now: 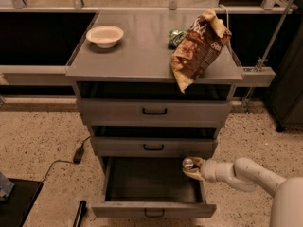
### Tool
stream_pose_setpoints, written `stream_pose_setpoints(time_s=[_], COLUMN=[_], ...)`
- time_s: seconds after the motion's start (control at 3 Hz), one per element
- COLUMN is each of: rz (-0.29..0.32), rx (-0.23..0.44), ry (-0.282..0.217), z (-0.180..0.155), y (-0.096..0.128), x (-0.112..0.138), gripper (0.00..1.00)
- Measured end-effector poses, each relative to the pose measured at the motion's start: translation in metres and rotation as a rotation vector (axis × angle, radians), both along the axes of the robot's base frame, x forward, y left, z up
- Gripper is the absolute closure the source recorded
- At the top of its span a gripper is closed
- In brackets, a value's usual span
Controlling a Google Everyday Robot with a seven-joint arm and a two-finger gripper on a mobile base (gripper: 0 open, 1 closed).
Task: Pick redbull can from bottom drawer and place on counter
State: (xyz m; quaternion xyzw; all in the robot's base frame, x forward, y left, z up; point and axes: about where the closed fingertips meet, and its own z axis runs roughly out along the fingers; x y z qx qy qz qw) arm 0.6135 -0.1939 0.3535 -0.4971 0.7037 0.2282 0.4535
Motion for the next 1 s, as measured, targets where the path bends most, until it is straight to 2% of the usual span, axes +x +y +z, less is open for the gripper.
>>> stream_pose_setpoints(time_s=[0.33, 1.0], rz=[0.032, 0.133], rx=[-0.006, -0.041], ry=[-0.041, -0.295], z=[0.038, 0.210], y=[0.011, 0.049], x=[-0.016, -0.088], gripper=[1.00, 1.00])
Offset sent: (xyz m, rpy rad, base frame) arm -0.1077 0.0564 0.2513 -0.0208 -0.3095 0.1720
